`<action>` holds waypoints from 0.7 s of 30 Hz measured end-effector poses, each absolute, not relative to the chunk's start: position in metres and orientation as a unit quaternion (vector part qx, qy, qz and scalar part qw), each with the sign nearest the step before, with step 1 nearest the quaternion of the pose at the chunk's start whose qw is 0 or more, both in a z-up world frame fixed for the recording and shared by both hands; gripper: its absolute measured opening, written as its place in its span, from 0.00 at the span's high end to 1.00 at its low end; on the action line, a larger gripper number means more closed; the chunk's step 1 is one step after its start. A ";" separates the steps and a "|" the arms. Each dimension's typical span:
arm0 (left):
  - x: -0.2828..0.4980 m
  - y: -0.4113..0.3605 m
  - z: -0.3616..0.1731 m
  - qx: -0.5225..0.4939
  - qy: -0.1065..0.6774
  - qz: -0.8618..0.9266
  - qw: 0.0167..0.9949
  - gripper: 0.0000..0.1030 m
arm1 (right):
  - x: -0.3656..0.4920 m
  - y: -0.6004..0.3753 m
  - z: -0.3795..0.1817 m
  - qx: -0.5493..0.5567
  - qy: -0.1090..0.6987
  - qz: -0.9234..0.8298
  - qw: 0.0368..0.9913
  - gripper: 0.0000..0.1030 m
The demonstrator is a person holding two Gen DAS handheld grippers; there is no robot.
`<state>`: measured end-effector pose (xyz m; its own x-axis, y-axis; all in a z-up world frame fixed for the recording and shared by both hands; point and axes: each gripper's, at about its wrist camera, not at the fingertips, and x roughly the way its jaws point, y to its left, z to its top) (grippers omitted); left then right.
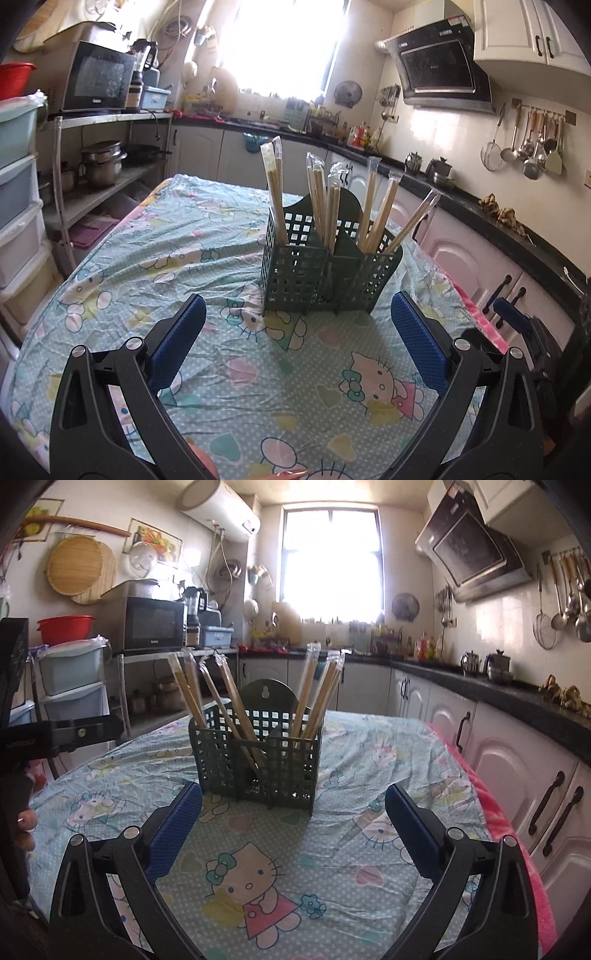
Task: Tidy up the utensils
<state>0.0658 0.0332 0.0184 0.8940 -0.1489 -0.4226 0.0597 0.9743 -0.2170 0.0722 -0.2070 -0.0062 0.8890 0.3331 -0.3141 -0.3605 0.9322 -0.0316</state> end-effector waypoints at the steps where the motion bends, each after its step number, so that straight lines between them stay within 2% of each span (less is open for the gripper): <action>1: 0.063 0.032 0.017 -0.098 0.218 -0.053 0.970 0.10 | 0.070 -0.207 -0.007 -0.042 0.150 0.181 0.971 0.06; 11: 0.047 0.020 0.009 -0.070 0.167 -0.041 0.983 0.10 | 0.053 -0.205 -0.010 -0.043 0.107 0.165 0.980 0.06; 21: 0.043 0.016 0.006 -0.068 0.155 -0.048 0.984 0.10 | 0.049 -0.207 -0.011 -0.038 0.096 0.162 0.981 0.06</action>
